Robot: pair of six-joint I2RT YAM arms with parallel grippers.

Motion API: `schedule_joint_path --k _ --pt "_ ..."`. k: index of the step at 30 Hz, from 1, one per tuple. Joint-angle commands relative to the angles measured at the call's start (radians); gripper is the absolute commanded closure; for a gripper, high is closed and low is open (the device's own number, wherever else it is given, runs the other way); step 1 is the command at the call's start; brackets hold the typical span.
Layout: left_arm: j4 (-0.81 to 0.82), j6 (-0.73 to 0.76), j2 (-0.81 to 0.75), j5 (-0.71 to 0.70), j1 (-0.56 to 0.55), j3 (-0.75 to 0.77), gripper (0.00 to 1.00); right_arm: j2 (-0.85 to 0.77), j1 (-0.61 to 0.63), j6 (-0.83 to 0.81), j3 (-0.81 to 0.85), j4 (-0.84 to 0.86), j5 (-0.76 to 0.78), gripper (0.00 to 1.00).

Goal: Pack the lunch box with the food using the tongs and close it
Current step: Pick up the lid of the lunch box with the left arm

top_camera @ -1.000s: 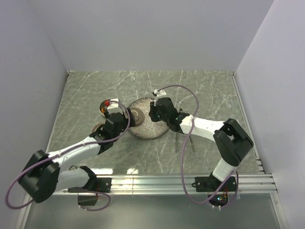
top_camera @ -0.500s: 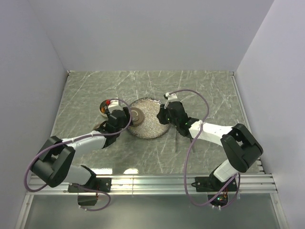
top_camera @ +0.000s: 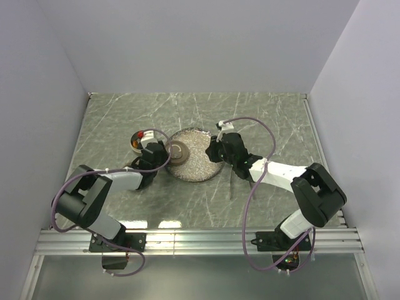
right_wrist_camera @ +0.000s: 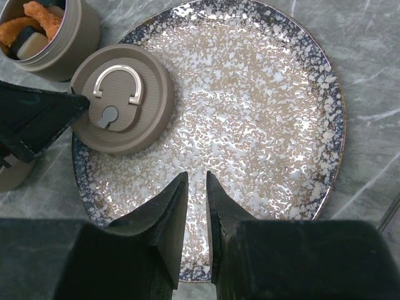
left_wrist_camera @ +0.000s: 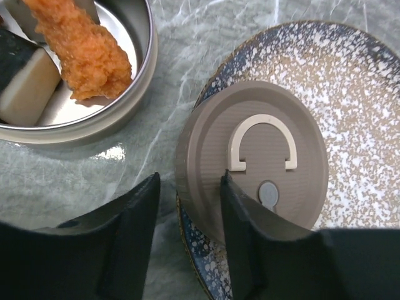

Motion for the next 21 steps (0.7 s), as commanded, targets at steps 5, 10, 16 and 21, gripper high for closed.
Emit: schedule_joint_path --k 5,10,16,21 --pt "0.036 0.0 0.048 0.017 0.005 0.056 0.6 -0.013 -0.013 0.009 -0.015 0.054 -0.012 0.75" --pt "0.03 0.006 0.048 0.02 0.005 0.06 0.83 -0.006 -0.016 0.011 -0.015 0.057 -0.018 0.75" --pt "0.01 0.018 0.048 0.023 0.005 0.068 0.99 0.002 -0.017 0.011 -0.013 0.06 -0.022 0.75" --pt "0.009 0.021 0.045 0.04 0.005 0.069 0.99 0.005 -0.019 0.014 -0.015 0.065 -0.028 0.75"
